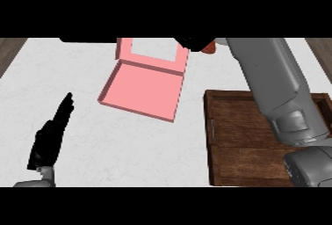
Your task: Pick the sweet potato from the tray and place it in the cardboard box
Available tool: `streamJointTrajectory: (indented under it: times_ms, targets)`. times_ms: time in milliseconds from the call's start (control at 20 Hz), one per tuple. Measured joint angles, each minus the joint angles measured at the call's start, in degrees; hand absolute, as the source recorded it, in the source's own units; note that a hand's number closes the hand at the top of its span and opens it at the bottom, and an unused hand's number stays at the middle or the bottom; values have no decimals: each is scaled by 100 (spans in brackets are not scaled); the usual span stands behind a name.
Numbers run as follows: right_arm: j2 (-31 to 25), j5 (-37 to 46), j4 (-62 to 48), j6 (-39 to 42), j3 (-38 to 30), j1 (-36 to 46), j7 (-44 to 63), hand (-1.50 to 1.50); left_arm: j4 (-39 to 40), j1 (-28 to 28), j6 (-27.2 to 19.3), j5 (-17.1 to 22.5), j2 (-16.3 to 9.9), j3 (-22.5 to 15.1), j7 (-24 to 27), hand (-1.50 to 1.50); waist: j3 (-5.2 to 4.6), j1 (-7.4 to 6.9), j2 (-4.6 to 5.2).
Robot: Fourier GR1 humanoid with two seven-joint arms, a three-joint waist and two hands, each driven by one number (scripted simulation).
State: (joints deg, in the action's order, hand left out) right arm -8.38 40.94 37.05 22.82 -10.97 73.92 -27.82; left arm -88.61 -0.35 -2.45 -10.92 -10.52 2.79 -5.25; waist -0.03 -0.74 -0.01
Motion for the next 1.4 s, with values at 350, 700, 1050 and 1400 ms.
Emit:
streamJointTrajectory:
  times_ms: [350,700,1050,1400]
  targets:
    - [609,149,-448,-434,287,361,534,150,-155,2,85,-9,-42,7,-79,0,-1,-73,26]
    - [794,-223,-1336,-1050,1151,623,834,150,-84,-224,97,-90,82,-143,-174,0,-6,-272,65]
    - [829,-771,-2000,-1414,1745,644,1154,-150,128,-440,121,-156,126,-206,-67,0,-8,-451,110]
    - [836,-1580,-2122,-1682,1870,485,1075,-150,307,-517,155,-208,169,-283,93,0,-9,-598,149]
